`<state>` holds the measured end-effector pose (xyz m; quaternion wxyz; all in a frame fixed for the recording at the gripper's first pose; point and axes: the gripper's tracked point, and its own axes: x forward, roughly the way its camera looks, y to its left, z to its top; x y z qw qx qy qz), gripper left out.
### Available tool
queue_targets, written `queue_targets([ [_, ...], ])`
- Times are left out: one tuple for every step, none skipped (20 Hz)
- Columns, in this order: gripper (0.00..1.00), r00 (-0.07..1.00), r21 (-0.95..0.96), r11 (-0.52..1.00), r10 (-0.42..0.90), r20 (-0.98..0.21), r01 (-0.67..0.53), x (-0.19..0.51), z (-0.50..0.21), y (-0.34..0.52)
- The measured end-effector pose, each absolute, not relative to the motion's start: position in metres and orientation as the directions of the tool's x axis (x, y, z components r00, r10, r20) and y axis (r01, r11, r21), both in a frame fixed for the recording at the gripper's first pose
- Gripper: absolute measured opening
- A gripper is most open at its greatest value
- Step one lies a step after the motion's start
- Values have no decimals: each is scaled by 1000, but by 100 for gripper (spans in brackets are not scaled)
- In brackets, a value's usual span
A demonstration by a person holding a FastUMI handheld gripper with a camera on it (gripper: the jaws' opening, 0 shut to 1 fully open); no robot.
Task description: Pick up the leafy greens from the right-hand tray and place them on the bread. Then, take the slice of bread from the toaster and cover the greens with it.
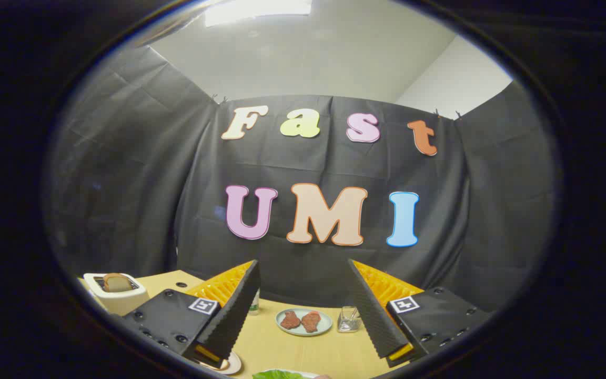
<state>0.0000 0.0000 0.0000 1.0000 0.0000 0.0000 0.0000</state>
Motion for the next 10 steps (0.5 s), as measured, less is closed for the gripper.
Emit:
queue_targets([
  [100,1000,0,1000,-2,0,2,0,0,-1],
  [100,1000,2,1000,-3,0,3,-1,0,-3],
  [100,1000,4,1000,-3,1,3,-1,1,-3],
  [100,1000,5,1000,-4,1,4,-1,1,-4],
  [100,1000,5,1000,-4,2,4,-1,2,-6],
  [100,1000,5,1000,-4,1,4,-1,1,-7],
  [100,1000,5,1000,-3,1,3,-1,1,-8],
  [100,1000,4,1000,-4,-2,4,-2,0,-9],
  [100,1000,4,1000,-4,-5,4,-3,0,-11],
  [100,1000,4,1000,-2,-8,2,-3,-1,-11],
])
